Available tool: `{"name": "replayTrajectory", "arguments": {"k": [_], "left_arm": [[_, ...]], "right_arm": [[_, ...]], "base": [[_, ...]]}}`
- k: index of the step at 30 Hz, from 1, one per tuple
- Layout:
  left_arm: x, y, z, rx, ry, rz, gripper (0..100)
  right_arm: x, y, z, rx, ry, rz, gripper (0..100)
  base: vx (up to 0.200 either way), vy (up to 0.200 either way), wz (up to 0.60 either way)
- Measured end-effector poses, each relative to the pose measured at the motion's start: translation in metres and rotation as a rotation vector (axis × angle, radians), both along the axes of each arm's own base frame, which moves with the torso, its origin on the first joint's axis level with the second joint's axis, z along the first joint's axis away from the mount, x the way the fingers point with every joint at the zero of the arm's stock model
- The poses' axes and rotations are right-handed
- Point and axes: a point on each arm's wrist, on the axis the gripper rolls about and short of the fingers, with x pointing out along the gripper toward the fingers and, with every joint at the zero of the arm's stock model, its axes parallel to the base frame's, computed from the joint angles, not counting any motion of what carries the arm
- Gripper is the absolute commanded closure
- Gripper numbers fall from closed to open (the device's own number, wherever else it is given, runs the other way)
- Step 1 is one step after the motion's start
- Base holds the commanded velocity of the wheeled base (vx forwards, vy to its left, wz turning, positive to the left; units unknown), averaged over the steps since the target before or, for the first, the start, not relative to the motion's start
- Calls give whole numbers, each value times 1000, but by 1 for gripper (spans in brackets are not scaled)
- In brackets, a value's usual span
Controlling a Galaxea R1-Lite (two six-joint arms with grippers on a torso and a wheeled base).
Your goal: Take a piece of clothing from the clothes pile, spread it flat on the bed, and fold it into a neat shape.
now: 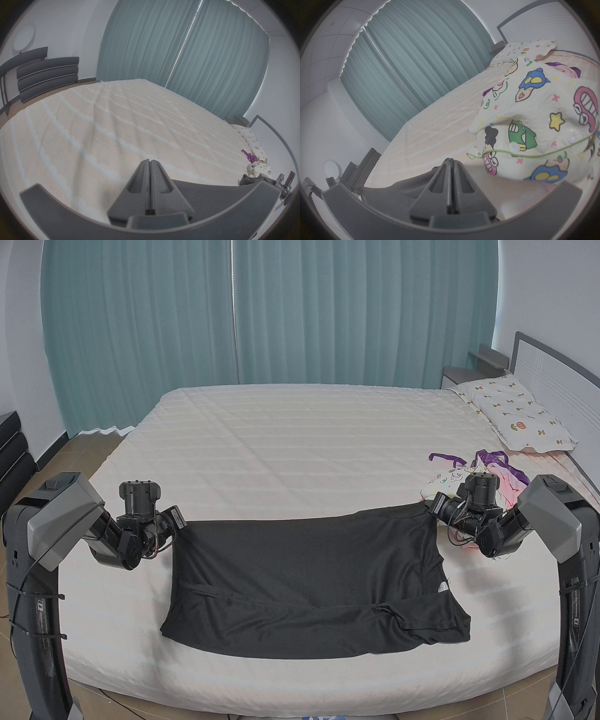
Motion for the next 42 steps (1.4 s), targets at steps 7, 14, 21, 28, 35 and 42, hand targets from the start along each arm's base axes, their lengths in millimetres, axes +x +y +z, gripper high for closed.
{"name": "replayTrajectory", "arguments": {"k": [7,14,21,28,35,42], "left_arm": [[-13,3,-4,2,41,4,100],[-32,2,-10,3,95,0,100],[-54,1,-17,2,78,-6,100],[-72,1,-34,1,109,-12,100],[-86,2,-52,7,165,-18,100],[-96,2,-60,11,190,-21,100]], "right_arm": [[-30,-3,-3,-32,40,38,100],[-58,-4,-8,-70,43,62,100],[-87,-6,-17,-120,68,85,100],[-112,-6,-35,-189,133,121,100],[-129,-8,-48,-224,175,140,100],[-139,-11,-52,-238,179,140,100]], "base": [[0,0,0],[0,0,0],[0,0,0],[0,0,0],[0,0,0],[0,0,0]]}}
